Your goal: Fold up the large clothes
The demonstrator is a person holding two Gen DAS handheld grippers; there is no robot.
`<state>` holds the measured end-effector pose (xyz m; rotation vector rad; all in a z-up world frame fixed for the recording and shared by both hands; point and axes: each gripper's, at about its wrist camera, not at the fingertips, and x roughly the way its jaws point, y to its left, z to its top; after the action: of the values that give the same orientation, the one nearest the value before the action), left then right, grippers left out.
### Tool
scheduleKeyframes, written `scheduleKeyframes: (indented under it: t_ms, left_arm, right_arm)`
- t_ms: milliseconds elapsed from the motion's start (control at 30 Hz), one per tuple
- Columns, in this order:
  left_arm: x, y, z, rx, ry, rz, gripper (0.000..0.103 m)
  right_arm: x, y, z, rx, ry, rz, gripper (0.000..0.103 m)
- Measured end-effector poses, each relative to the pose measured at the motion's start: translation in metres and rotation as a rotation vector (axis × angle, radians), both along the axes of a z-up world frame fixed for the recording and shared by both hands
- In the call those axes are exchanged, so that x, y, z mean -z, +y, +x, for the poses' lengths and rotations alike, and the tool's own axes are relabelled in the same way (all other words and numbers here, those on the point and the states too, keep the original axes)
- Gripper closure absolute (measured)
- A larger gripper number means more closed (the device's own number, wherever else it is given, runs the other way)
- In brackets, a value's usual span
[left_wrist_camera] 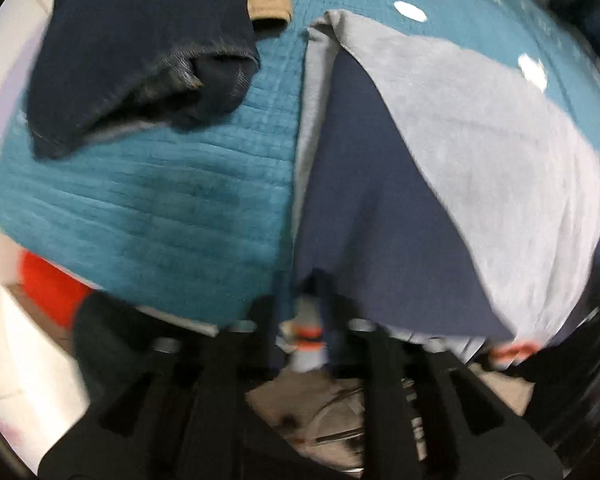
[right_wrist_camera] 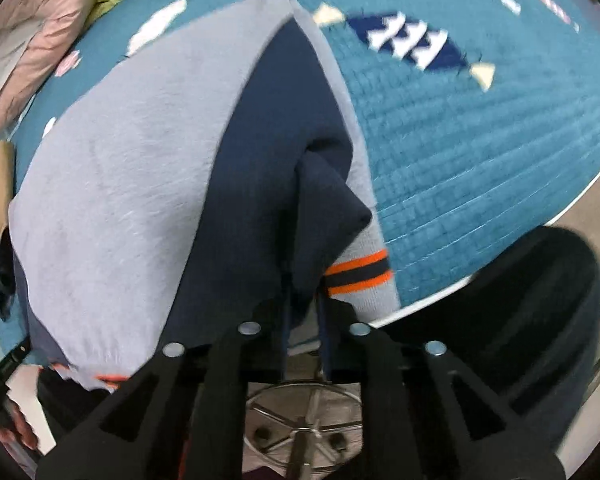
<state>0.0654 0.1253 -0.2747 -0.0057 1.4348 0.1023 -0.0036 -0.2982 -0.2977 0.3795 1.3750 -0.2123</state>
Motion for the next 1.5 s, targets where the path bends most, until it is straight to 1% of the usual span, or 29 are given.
scheduleKeyframes:
  t_ms: [33, 100, 133, 167, 200, 233, 267, 333, 367, 400, 433, 467, 533, 633, 733, 800, 867, 900, 1000, 1100, 1167, 1200, 1300, 1333, 1367, 1400, 1433, 1467, 1500]
  left_arm:
    - [-0.007, 0.001, -0.004, 0.002, -0.018, -0.002, 0.068]
    - [-0.023, 0.004, -0.012, 0.008, -0.063, -0.028, 0.068]
    - [-0.031, 0.004, -0.014, 0.004, -0.081, -0.037, 0.068]
    - [-0.036, 0.005, -0.015, -0.004, -0.097, -0.052, 0.068]
    - [-0.039, 0.005, -0.014, -0.007, -0.115, -0.079, 0.068]
    - [-0.039, 0.005, -0.011, -0.004, -0.126, -0.1, 0.071]
    - [-0.037, 0.003, -0.006, 0.001, -0.126, -0.121, 0.079]
    - [-0.024, -0.01, 0.004, 0.008, -0.101, -0.145, 0.082]
    - [-0.01, -0.016, 0.008, 0.011, -0.072, -0.15, 0.087]
    - [0.01, -0.019, 0.011, 0.006, -0.022, -0.118, 0.089]
    - [0.024, -0.02, 0.013, 0.002, 0.004, -0.117, 0.09]
    - [0.028, -0.02, 0.014, 0.004, -0.013, -0.113, 0.09]
    - [0.021, -0.024, 0.013, 0.037, -0.021, -0.084, 0.09]
    - [0.002, -0.024, 0.01, 0.059, -0.05, -0.07, 0.089]
    - [-0.022, -0.029, 0.012, 0.08, -0.114, -0.042, 0.089]
    - [-0.037, -0.038, 0.017, 0.104, -0.149, -0.062, 0.089]
    - [-0.048, -0.054, 0.033, 0.129, -0.185, -0.073, 0.089]
    - [-0.049, -0.067, 0.047, 0.142, -0.195, -0.076, 0.089]
    - [-0.053, -0.091, 0.067, 0.169, -0.22, -0.1, 0.089]
    - [-0.057, -0.124, 0.093, 0.211, -0.281, -0.161, 0.089]
    - [-0.051, -0.135, 0.112, 0.215, -0.312, -0.222, 0.089]
    - [-0.044, -0.141, 0.123, 0.21, -0.304, -0.23, 0.089]
    - [-0.014, -0.151, 0.147, 0.194, -0.274, -0.227, 0.089]
    - [-0.004, -0.152, 0.15, 0.194, -0.276, -0.195, 0.09]
    - [0.007, -0.149, 0.155, 0.192, -0.281, -0.167, 0.096]
    - [0.015, -0.144, 0.156, 0.185, -0.28, -0.167, 0.101]
    - [0.02, -0.133, 0.154, 0.17, -0.284, -0.223, 0.101]
    - [0.017, -0.125, 0.15, 0.164, -0.293, -0.257, 0.101]
    - [0.012, -0.119, 0.146, 0.166, -0.296, -0.252, 0.101]
  right_arm:
    - [-0.01, -0.003, -0.003, 0.005, -0.03, -0.015, 0.088]
    - [-0.028, -0.009, -0.008, 0.027, -0.081, -0.071, 0.088]
    - [-0.036, -0.01, -0.008, 0.026, -0.113, -0.095, 0.086]
    - [-0.04, -0.011, -0.008, 0.011, -0.132, -0.093, 0.086]
    - [-0.041, -0.01, -0.005, -0.012, -0.14, -0.082, 0.087]
    - [-0.038, -0.009, -0.001, -0.022, -0.123, -0.08, 0.089]
    - [-0.034, -0.007, 0.003, -0.028, -0.108, -0.072, 0.089]
    - [-0.02, -0.001, 0.009, -0.068, -0.087, -0.012, 0.089]
    - [-0.006, 0.004, 0.014, -0.073, -0.048, -0.008, 0.093]
    - [0.012, 0.007, 0.018, -0.049, 0.019, -0.034, 0.093]
    - [0.024, 0.006, 0.02, -0.033, 0.032, -0.026, 0.095]
    - [0.024, 0.007, 0.02, -0.033, 0.02, -0.03, 0.095]
    - [0.015, 0.011, 0.02, -0.061, 0.009, -0.05, 0.095]
    - [-0.003, 0.013, 0.018, -0.065, -0.021, -0.078, 0.095]
    - [-0.034, 0.019, 0.022, -0.088, -0.108, -0.155, 0.092]
    - [-0.055, 0.029, 0.028, -0.113, -0.181, -0.158, 0.092]
    - [-0.069, 0.038, 0.04, -0.156, -0.246, -0.149, 0.092]
    - [-0.074, 0.045, 0.047, -0.178, -0.273, -0.147, 0.092]
    - [-0.08, 0.064, 0.074, -0.24, -0.319, -0.12, 0.092]
    - [-0.076, 0.086, 0.106, -0.289, -0.351, -0.073, 0.092]
    - [-0.067, 0.101, 0.128, -0.326, -0.36, -0.008, 0.092]
    - [-0.065, 0.105, 0.133, -0.341, -0.357, 0.012, 0.092]
    - [-0.035, 0.118, 0.159, -0.372, -0.332, 0.05, 0.092]
    - [-0.015, 0.117, 0.169, -0.362, -0.285, 0.053, 0.092]
    - [0.003, 0.114, 0.176, -0.36, -0.235, 0.083, 0.092]
    - [0.018, 0.109, 0.179, -0.359, -0.198, 0.122, 0.092]
    - [0.024, 0.102, 0.177, -0.358, -0.206, 0.162, 0.092]
    - [0.023, 0.093, 0.172, -0.362, -0.233, 0.186, 0.095]
    - [0.022, 0.086, 0.166, -0.363, -0.23, 0.135, 0.1]
